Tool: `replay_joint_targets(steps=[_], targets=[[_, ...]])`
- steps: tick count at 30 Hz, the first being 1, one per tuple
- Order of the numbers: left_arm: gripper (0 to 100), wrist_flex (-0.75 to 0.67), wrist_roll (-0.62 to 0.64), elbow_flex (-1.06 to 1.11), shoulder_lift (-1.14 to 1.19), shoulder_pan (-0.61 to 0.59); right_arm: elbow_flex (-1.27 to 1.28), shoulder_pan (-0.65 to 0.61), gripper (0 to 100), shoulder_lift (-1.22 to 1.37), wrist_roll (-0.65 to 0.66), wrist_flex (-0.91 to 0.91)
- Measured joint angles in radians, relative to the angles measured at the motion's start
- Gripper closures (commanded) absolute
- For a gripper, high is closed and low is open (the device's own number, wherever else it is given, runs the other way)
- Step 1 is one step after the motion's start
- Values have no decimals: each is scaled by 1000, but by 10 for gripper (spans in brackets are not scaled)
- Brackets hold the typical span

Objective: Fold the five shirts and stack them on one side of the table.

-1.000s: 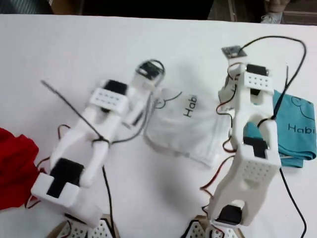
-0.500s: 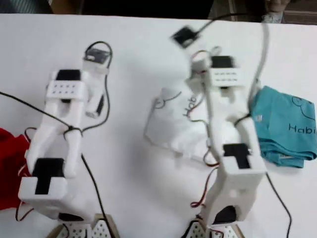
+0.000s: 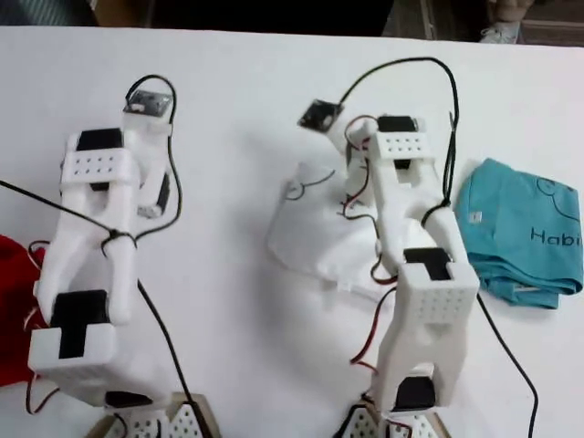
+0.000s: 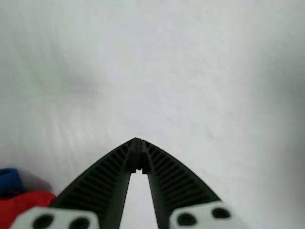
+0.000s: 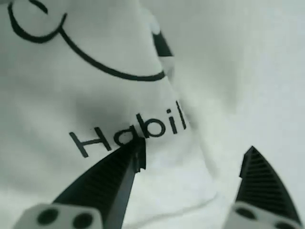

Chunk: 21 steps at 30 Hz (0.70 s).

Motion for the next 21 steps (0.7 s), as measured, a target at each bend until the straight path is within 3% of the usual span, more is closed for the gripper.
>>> replay_joint_targets(steps=[8,13,21], targets=[[972,-5,0,35,0,0,-238,-3,675,187,127,175],[972,-5,0,35,0,0,-496,-3,616,330,184,350],[972,-5,0,35,0,0,-592,-3,615,387,199,391]])
